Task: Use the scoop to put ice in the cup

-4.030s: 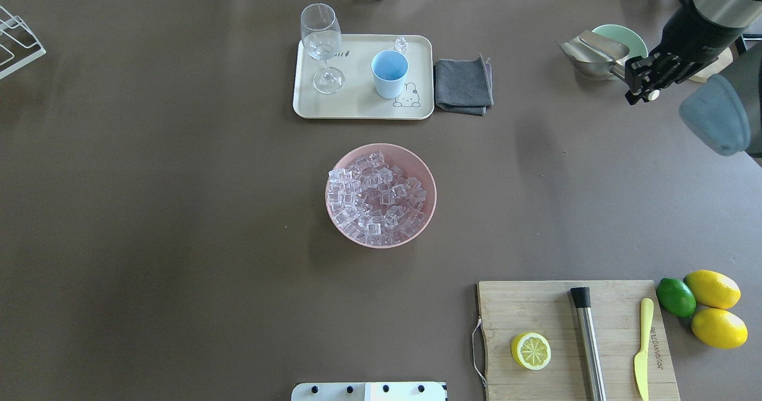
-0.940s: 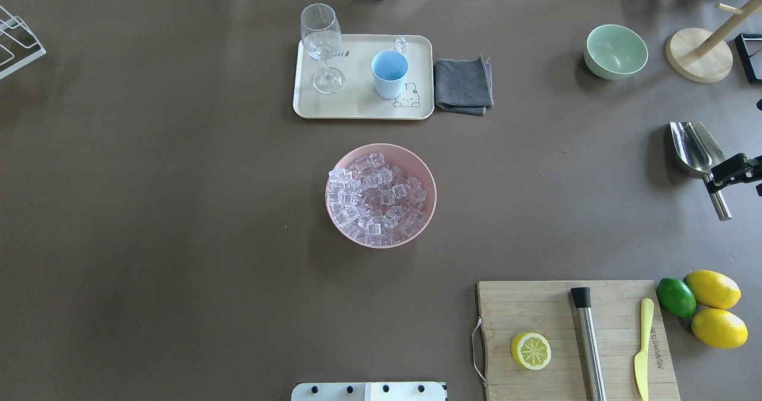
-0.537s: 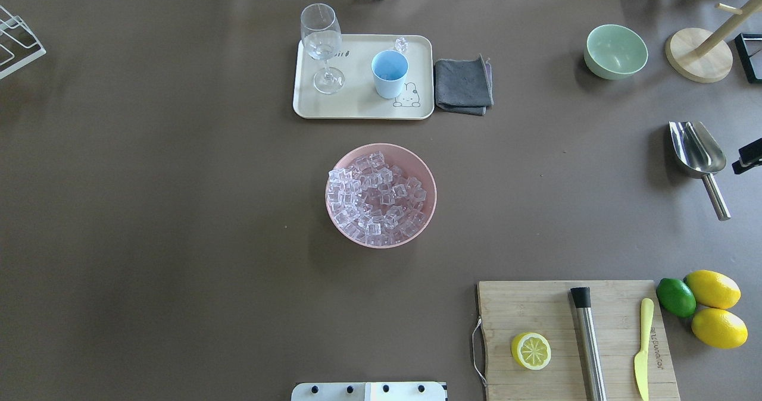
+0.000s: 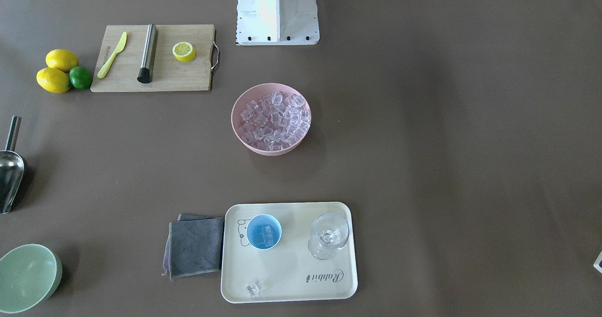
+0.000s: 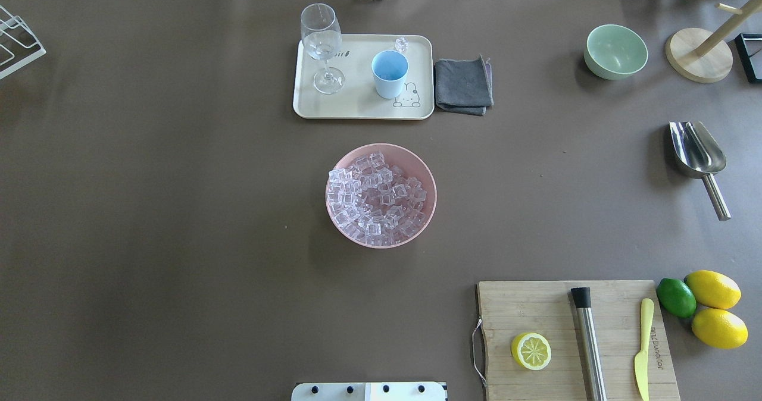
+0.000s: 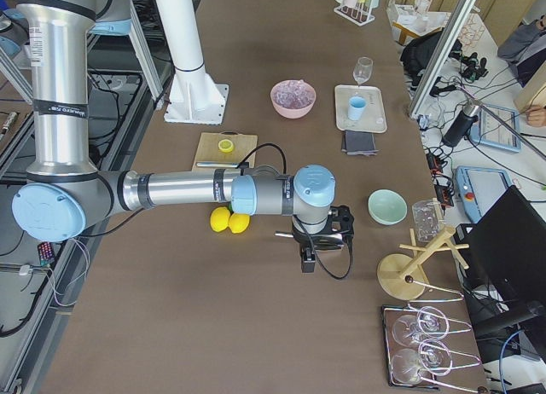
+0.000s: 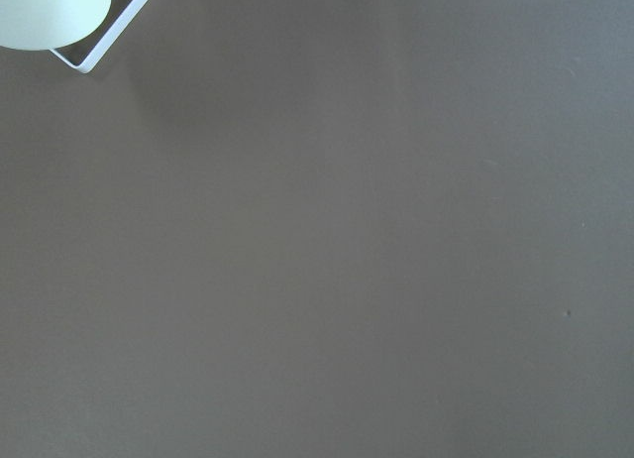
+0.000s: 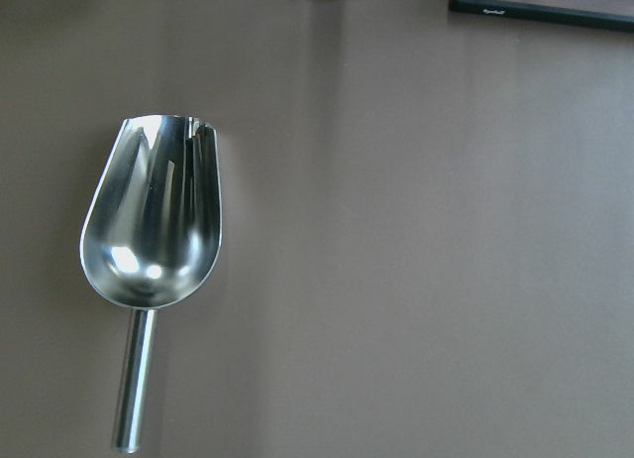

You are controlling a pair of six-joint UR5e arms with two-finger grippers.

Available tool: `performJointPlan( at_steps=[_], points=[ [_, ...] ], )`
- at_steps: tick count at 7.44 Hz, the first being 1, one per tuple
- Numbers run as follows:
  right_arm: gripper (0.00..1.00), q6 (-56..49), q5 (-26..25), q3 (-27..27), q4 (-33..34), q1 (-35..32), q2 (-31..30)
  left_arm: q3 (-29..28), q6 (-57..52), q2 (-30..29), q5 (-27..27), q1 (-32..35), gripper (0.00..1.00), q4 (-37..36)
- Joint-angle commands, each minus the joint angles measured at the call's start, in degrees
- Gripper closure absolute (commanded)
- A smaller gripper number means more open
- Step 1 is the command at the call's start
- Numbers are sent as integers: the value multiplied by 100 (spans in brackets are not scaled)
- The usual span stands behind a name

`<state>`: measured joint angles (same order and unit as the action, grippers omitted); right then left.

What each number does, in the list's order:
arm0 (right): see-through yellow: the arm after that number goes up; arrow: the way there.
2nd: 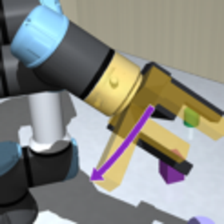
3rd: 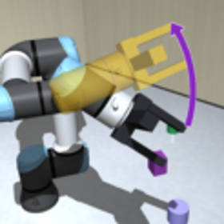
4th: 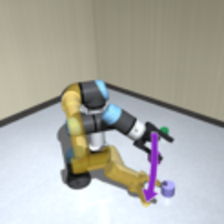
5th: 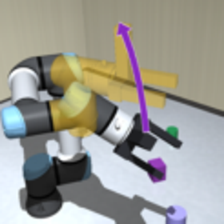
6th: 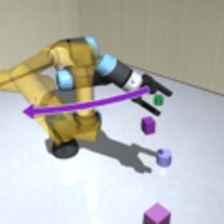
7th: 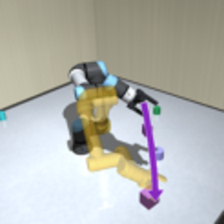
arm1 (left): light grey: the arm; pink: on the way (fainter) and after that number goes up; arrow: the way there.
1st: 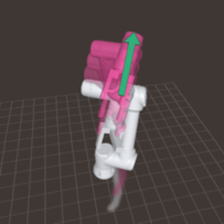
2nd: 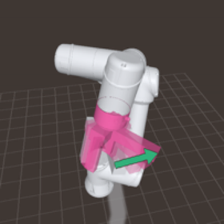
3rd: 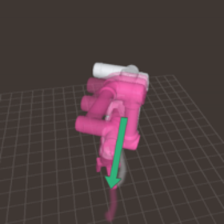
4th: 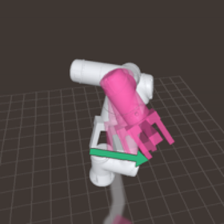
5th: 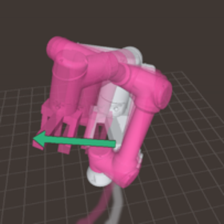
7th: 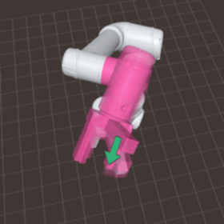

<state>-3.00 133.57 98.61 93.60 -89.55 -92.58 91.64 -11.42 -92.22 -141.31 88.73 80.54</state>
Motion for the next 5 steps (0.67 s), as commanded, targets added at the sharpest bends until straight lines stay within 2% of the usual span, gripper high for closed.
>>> performJointPlan(
  at_steps=[1,3,5],
  points=[
    [0,-421,-102,27,246,-484,-147,-6,17,-15,-29,4,1,-12],
    [0,-429,-103,44,247,-537,-217,12,52,-68,-20,30,1,-21],
    [0,-438,-76,53,238,-546,-226,134,61,11,-28,537,1,-47]
  ],
)
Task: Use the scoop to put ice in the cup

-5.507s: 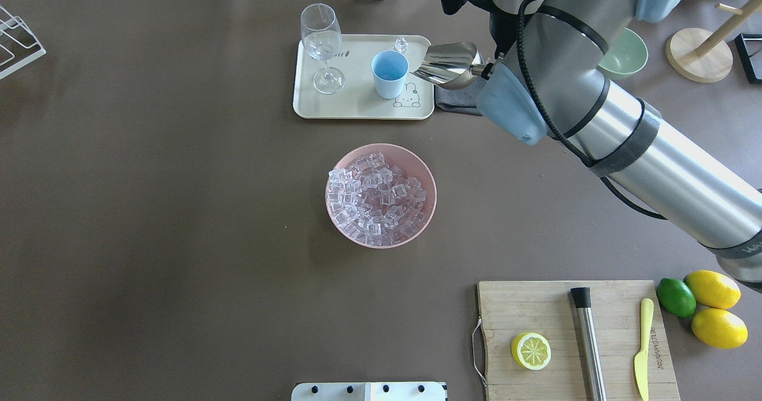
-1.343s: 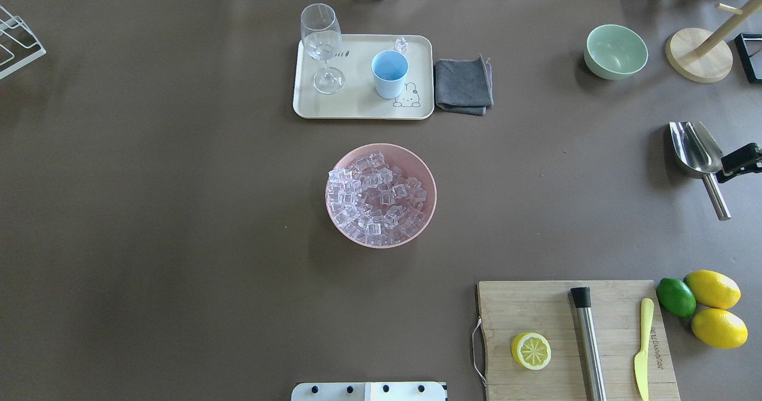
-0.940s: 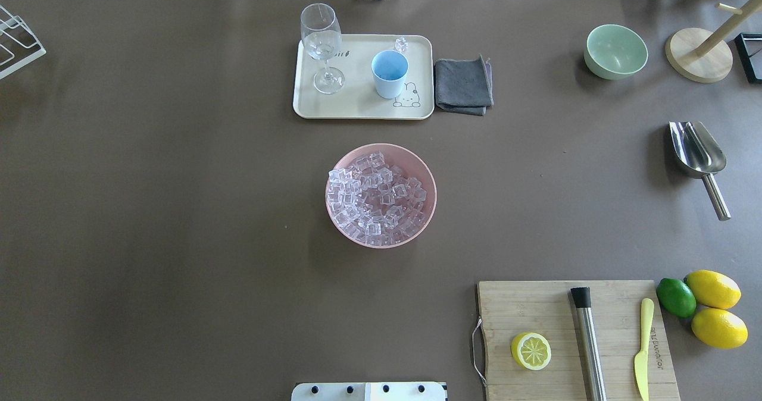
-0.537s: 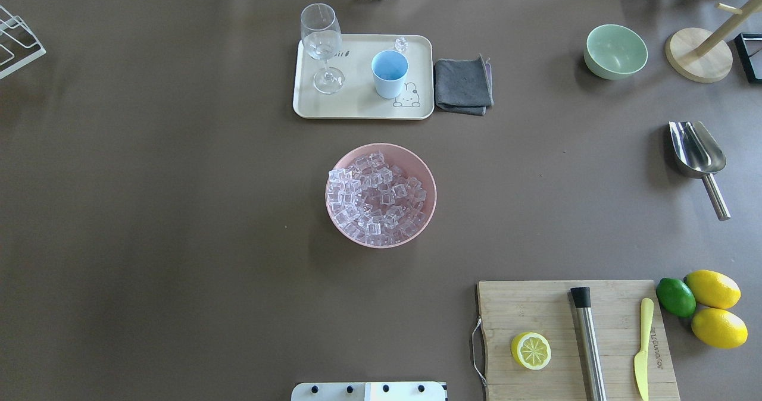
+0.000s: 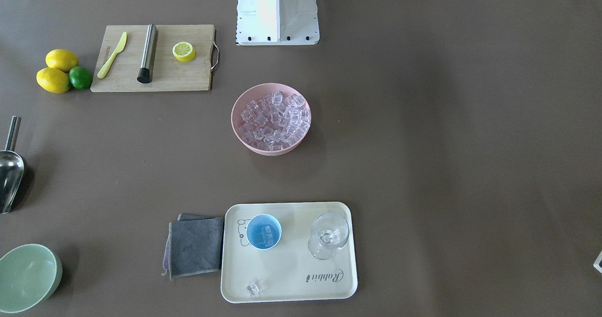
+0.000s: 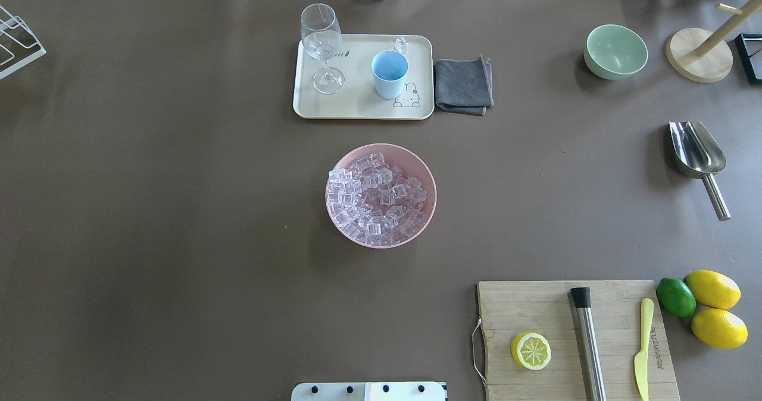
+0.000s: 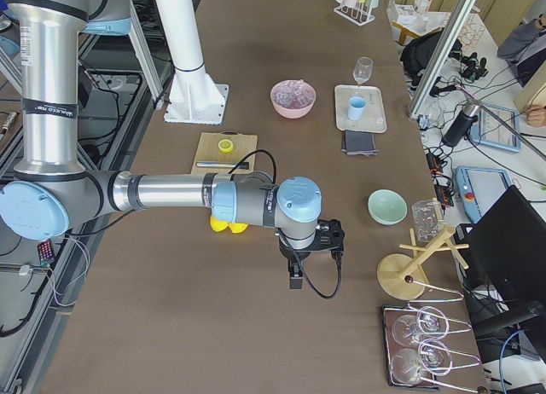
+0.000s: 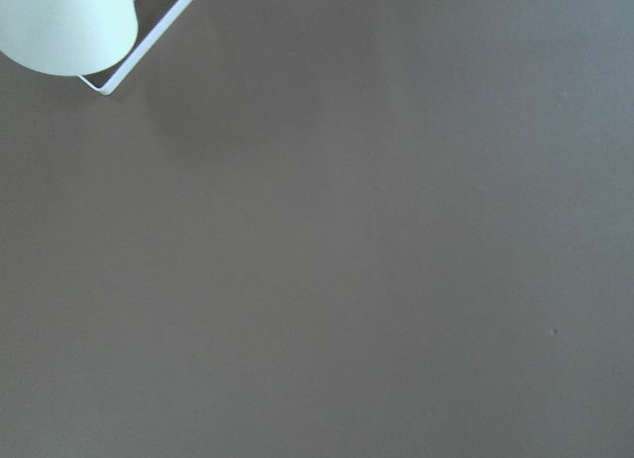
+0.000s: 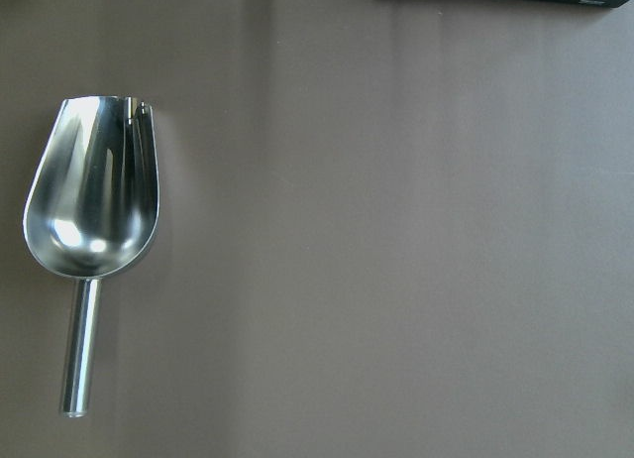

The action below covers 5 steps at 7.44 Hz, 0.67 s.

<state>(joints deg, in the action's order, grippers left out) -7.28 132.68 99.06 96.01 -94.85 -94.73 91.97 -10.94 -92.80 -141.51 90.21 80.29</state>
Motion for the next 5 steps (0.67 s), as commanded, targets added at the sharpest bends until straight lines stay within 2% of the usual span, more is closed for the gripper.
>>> performJointPlan(
  at_steps=[1,5],
  points=[
    [0,-10,-23,8,-3,-16,-19,102,13,69,9,401,1,-31],
    [0,-2,12,17,-3,-16,-20,49,-31,69,326,383,1,-31]
  ],
)
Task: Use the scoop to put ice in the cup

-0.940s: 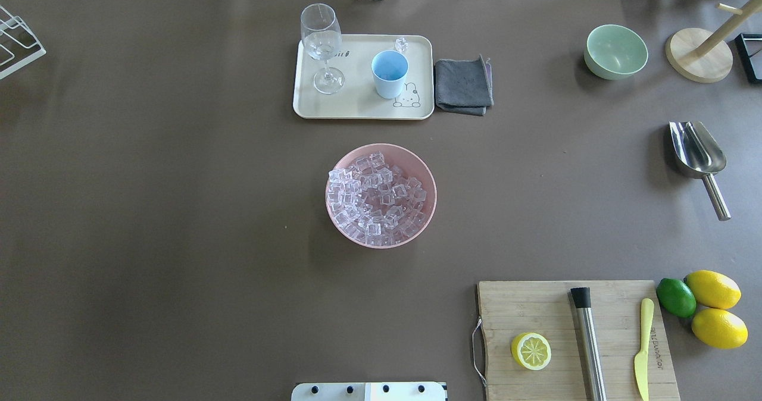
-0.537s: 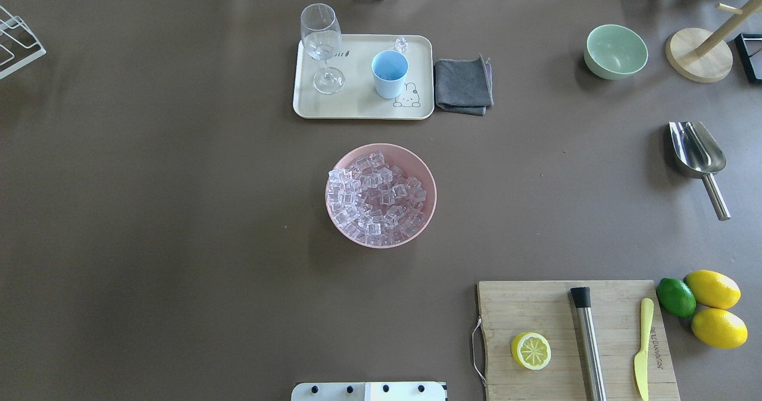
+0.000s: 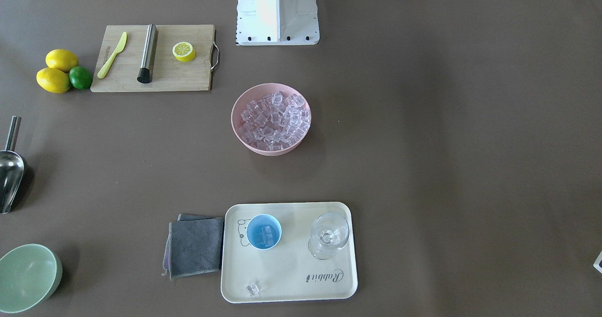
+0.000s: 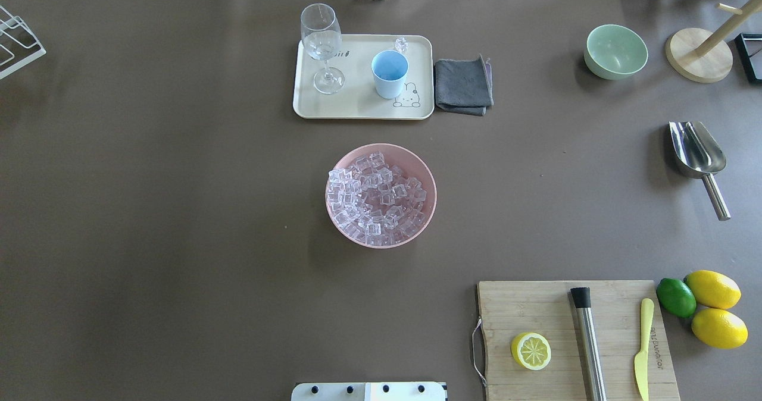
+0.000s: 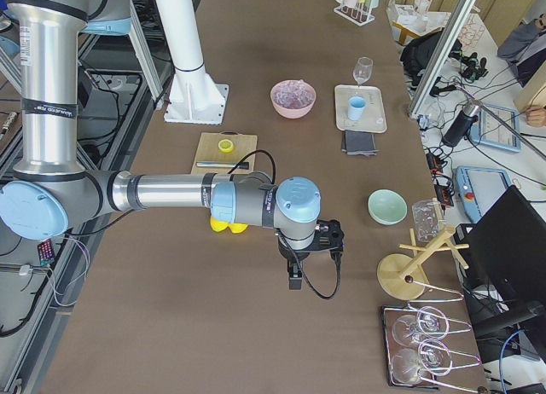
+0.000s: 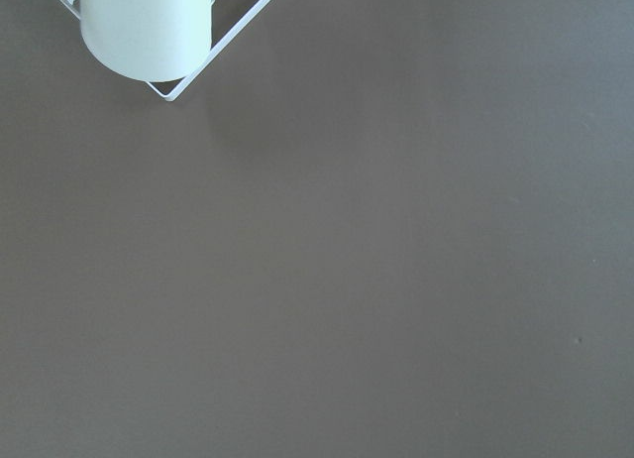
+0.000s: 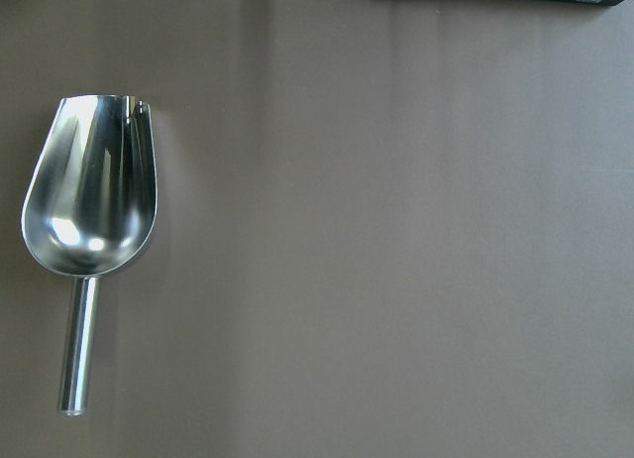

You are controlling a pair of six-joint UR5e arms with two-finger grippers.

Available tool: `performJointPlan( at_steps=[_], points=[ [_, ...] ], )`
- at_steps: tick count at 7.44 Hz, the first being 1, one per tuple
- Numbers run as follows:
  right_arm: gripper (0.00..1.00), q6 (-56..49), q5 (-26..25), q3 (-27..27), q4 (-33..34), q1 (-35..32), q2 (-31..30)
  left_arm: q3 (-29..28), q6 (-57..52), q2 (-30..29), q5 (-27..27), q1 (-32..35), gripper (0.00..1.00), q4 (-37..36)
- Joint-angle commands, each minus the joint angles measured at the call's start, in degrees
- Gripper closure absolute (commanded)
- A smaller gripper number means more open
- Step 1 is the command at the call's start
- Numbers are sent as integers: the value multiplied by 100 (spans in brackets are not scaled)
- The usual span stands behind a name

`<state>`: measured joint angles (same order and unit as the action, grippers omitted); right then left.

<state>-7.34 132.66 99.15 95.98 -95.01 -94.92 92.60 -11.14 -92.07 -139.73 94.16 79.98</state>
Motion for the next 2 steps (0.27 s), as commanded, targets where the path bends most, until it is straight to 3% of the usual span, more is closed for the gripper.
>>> performJointPlan(
  at_steps=[1,2],
  points=[
    [0,5,23,8,0,0,0,-23,-11,-4,139,-21,1,8],
    [0,5,23,34,0,0,-9,-40,-3,5,139,-21,1,0]
  ],
)
